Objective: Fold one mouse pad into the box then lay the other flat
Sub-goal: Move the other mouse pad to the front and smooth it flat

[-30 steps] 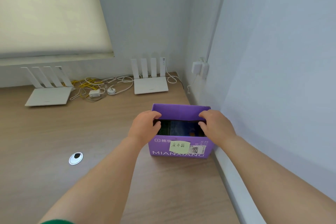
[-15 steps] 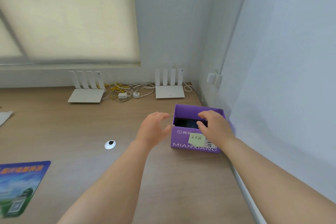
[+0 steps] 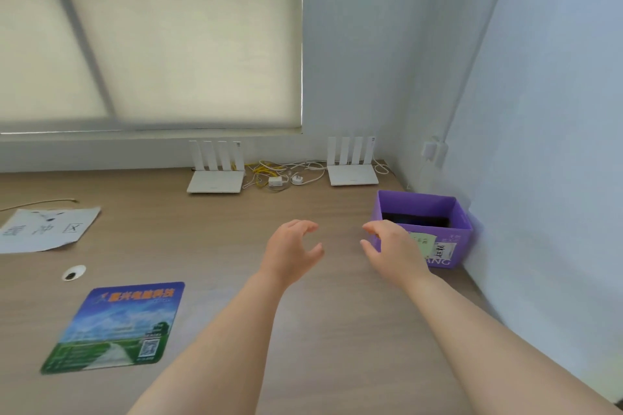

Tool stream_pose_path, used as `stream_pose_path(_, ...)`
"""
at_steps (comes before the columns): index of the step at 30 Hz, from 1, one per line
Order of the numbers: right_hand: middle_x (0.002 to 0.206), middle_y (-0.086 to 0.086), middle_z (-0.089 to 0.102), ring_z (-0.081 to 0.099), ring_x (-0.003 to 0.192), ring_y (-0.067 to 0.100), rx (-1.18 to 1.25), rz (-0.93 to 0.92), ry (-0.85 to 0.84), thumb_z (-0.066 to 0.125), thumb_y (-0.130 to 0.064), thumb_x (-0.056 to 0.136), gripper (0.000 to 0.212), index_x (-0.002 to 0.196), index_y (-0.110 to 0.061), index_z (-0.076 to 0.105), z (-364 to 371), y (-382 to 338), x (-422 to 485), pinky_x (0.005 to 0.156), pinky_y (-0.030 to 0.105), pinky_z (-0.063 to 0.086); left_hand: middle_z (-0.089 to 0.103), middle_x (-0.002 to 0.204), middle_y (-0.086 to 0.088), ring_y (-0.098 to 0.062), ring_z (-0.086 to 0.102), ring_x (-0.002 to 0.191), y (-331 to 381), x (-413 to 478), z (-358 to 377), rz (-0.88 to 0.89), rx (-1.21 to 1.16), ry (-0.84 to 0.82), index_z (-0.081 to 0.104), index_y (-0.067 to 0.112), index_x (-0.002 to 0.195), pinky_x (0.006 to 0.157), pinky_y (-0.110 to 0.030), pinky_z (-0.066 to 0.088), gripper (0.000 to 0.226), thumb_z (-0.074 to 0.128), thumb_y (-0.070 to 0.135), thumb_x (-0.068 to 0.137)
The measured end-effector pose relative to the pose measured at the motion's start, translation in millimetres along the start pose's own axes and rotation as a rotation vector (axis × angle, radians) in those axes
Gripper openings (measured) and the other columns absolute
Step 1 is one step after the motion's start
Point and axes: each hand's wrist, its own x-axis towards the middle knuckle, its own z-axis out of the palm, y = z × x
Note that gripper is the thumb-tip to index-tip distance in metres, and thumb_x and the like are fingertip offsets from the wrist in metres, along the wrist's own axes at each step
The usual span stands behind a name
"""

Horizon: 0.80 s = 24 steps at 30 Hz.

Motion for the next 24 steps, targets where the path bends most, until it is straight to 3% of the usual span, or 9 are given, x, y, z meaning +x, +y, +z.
stream_pose_path(15,0.113,0.003,0.066,0.057,0.108,0.02,0.085,-0.127,-0.082,0.06,-0.027,0.087,0.032,0.117,-0.015,0.061,37.8,-69.0,-8.7,0.09,0.037,0.049,0.068,0.116,0.001,-0.017,0.06,0.111,-26.4,-51.4,-56.7,-0.097,0.028,0.126,0.066,0.018,0.115,0.096,-0.031,0.046,0.041,0.071,0.026,0.075)
stream_pose_path(24,0.113,0.002,0.065,0.056,0.11,0.021,0.084,-0.161,-0.149,0.059,-0.027,0.088,0.032,0.117,-0.015,0.061,79.4,-111.4,-10.7,0.09,0.034,0.046,0.067,0.117,0.003,-0.015,0.058,0.111,-76.0,-74.1,-79.5,-0.158,0.028,0.134,0.064,0.019,0.119,0.093,-0.023,0.041,0.043,0.069,0.028,0.078)
